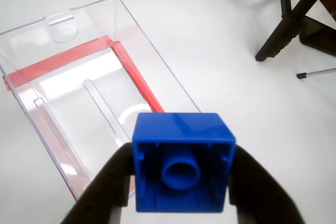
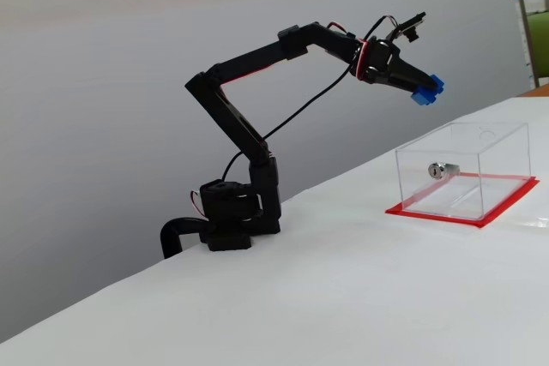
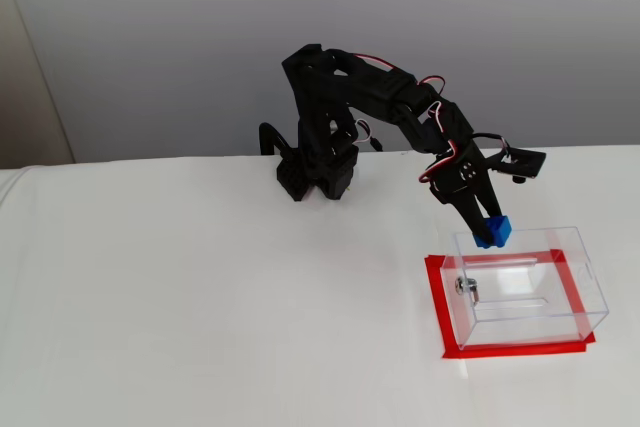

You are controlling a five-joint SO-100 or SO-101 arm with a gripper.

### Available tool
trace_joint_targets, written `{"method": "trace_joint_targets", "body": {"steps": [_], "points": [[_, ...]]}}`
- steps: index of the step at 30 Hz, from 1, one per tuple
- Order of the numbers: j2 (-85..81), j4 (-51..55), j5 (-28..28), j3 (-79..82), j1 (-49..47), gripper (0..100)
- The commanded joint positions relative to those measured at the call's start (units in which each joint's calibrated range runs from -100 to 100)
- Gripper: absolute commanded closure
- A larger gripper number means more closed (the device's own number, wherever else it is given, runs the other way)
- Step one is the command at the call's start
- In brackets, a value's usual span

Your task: Pick the blue lego brick and place it into the transparent box

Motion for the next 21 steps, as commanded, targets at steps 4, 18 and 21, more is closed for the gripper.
{"method": "trace_joint_targets", "body": {"steps": [4,18,21], "points": [[7.54,0.02,-0.52,-10.99,-0.32,88],[24.34,0.02,-0.47,-25.72,-4.6,88],[25.87,0.02,-0.47,-26.81,-5.34,88]]}}
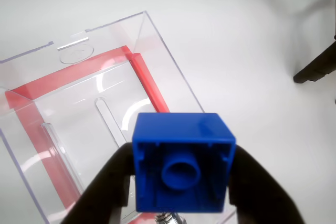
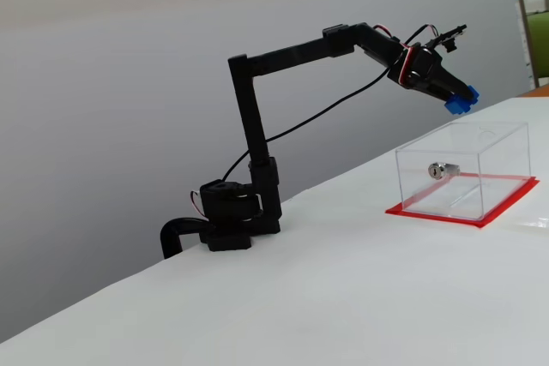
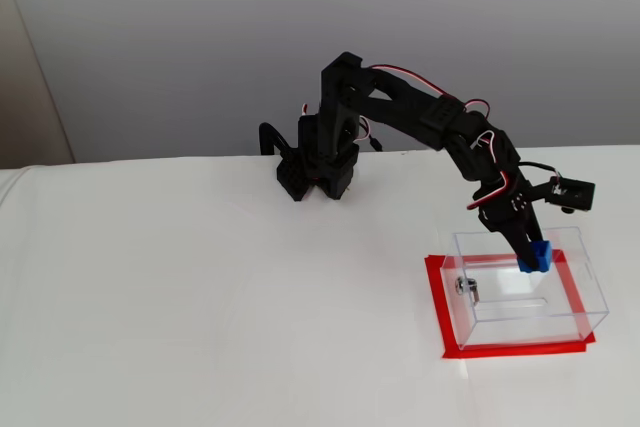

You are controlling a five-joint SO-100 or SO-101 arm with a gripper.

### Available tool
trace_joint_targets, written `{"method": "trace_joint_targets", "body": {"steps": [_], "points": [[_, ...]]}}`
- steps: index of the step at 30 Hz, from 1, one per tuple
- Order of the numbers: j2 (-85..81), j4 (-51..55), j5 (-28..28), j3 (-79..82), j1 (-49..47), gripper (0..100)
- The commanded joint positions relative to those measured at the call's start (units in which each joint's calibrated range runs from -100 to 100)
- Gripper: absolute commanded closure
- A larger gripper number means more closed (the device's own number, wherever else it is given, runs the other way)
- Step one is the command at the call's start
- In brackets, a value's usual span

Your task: Pick the blue lego brick and place it into the transparent box

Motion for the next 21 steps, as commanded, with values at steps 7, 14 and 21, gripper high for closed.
{"method": "trace_joint_targets", "body": {"steps": [7,14,21], "points": [[0.67,0.1,-0.47,-5.01,-0.44,88],[0.67,0.1,-0.52,-5.01,-0.44,88],[0.59,0.1,-0.52,-5.01,-0.44,87]]}}
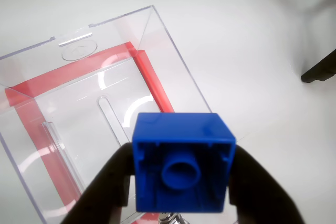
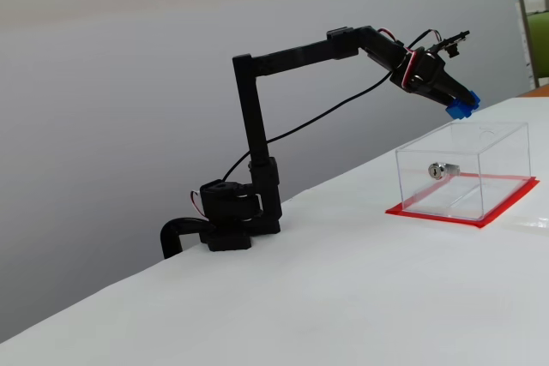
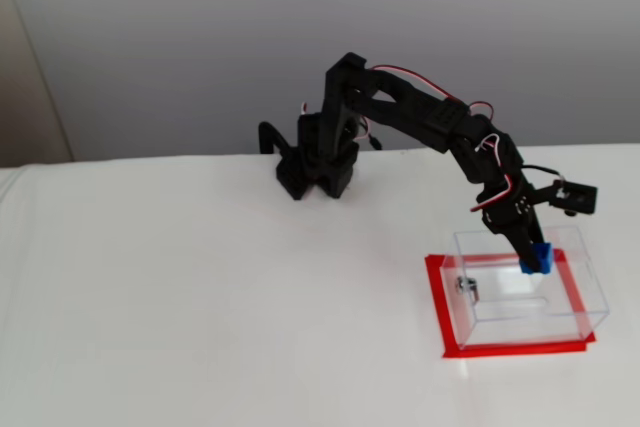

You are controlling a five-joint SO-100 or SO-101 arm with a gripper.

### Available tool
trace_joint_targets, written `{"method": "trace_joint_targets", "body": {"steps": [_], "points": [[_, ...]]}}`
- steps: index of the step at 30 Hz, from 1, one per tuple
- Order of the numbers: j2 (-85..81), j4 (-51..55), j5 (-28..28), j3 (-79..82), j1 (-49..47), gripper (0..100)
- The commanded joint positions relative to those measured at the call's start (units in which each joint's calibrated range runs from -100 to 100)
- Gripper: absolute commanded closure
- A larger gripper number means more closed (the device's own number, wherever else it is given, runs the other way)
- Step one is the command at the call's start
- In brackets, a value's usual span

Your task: Pick the blue lego brick and place it into the transparent box

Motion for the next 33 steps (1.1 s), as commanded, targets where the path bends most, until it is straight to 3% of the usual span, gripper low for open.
{"method": "trace_joint_targets", "body": {"steps": [1,5,8,30,33], "points": [[-0.85,0.1,-0.52,-4.48,-0.01,85],[-0.93,0.1,-0.21,-4.39,-0.08,71],[-1.02,0.1,-0.21,-4.3,-0.08,67],[-1.53,0.1,-0.05,-3.94,0.29,67],[-1.7,0.1,0.0,-4.39,0.66,71]]}}
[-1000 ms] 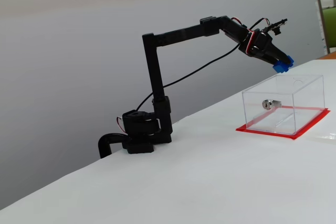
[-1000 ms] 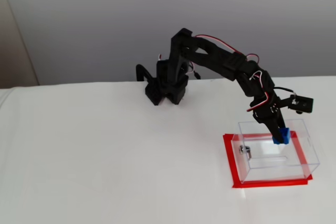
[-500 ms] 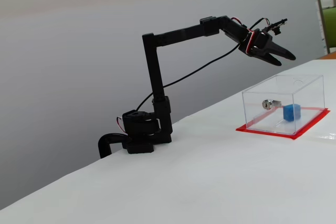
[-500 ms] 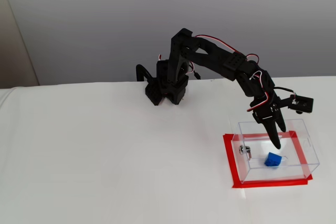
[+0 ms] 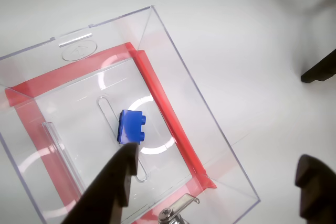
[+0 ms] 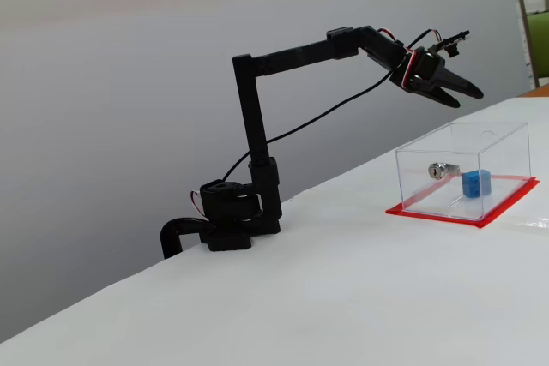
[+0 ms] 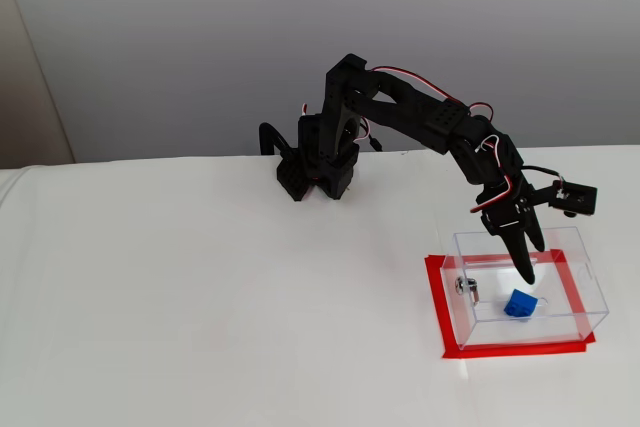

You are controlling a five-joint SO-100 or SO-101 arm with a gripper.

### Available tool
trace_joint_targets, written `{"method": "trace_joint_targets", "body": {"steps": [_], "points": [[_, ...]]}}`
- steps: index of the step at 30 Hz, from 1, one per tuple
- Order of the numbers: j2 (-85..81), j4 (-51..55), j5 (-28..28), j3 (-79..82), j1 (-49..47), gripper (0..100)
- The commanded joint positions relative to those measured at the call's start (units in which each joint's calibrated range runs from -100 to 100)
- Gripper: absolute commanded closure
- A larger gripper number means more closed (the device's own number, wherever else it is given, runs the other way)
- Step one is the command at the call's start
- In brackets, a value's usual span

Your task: Pick the blue lego brick and place it into the transparent box

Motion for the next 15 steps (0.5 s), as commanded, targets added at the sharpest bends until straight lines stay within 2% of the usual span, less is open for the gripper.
{"method": "trace_joint_targets", "body": {"steps": [1,6,12,15], "points": [[-2.04,0.1,0.0,-4.48,0.73,74],[-6.2,0.1,0.06,-3.58,1.84,88],[-11.54,0.02,0.06,-2.13,4.65,98],[-15.61,-0.16,0.0,1.3,7.01,99]]}}
